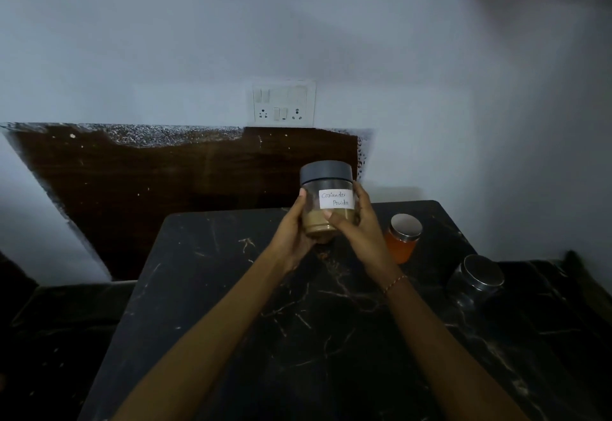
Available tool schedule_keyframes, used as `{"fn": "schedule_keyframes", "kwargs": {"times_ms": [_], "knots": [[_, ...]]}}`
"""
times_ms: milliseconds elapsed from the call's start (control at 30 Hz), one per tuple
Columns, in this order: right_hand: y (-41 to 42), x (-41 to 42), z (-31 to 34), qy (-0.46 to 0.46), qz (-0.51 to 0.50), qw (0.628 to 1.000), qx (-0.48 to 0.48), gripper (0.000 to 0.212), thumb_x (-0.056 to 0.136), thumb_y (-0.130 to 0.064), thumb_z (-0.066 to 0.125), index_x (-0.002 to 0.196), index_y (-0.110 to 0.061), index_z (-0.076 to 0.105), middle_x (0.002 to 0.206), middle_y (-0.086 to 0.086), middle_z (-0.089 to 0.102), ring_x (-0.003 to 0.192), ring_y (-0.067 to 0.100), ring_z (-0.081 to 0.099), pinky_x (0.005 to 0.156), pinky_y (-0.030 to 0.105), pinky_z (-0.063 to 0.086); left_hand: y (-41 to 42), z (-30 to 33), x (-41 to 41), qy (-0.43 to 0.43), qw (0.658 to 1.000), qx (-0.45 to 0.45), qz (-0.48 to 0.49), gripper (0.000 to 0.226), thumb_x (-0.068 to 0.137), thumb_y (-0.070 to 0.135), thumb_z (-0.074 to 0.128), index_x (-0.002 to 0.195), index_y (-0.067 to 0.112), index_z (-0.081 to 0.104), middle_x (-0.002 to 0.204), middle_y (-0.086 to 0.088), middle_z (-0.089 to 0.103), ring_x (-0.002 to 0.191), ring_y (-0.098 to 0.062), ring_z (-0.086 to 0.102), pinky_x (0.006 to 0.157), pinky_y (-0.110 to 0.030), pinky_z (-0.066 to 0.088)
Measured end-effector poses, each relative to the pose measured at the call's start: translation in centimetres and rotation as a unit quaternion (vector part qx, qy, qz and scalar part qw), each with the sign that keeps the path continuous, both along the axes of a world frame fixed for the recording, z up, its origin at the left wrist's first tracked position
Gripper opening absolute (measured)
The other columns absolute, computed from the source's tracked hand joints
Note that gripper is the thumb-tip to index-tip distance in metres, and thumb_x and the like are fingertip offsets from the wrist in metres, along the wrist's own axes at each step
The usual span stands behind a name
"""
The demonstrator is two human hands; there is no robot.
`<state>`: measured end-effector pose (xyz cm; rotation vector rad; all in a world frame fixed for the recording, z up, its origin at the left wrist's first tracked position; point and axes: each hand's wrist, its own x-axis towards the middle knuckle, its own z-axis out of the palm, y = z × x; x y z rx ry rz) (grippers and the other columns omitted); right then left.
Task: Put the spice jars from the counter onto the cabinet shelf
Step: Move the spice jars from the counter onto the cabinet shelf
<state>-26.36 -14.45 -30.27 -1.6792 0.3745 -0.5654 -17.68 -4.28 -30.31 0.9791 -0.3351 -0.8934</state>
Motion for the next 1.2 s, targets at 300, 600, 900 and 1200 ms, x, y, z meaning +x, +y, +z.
{"fn": "schedule_keyframes", "kwargs": {"times_ms": [300,600,900,1200], "knots": [[0.4,1.0,1.0,-0.031,-0.073,0.996,-0.047,0.098,0.074,-0.019,0.075,0.148,-0.028,0.012,0.147,0.000,0.036,0.131,0.015,0.039,0.103,0.043,0.044,0.5,0.6,0.3,-0.093,0.987,0.001,0.132,0.026,0.091,0.018,0.054,0.117,0.014,0.055,0.109,-0.005,0.063,0.099,-0.017,0.062,0.067,-0.024,0.057],[-2.5,2.2,3.3,-0.023,-0.041,0.993,-0.111,0.089,0.081,-0.024,0.069,0.148,-0.033,0.009,0.147,-0.007,0.035,0.127,0.007,0.039,0.091,0.015,0.047,-1.0,4.4,0.7,-0.242,0.962,-0.006,0.125,0.028,0.096,0.013,0.043,0.120,0.021,0.055,0.107,0.006,0.066,0.092,0.001,0.066,0.080,-0.019,0.055],[-7.6,2.8,12.0,-0.086,0.009,0.975,-0.206,0.095,0.073,-0.026,0.075,0.146,-0.031,0.014,0.142,-0.010,0.038,0.125,0.009,0.042,0.088,0.011,0.047,-5.1,11.6,1.6,-0.327,0.930,-0.015,0.169,0.043,0.093,0.019,0.051,0.135,0.013,0.046,0.126,-0.005,0.061,0.114,-0.012,0.060,0.096,-0.029,0.051],[-13.4,3.8,28.2,-0.253,0.016,0.920,-0.300,0.090,0.072,-0.025,0.076,0.146,-0.023,0.024,0.139,-0.001,0.046,0.120,0.008,0.048,0.086,0.008,0.048,-10.7,27.5,1.6,-0.431,0.828,-0.095,0.344,0.042,0.088,0.021,0.062,0.126,0.006,0.055,0.114,0.000,0.062,0.094,0.002,0.060,0.071,-0.005,0.050]]}}
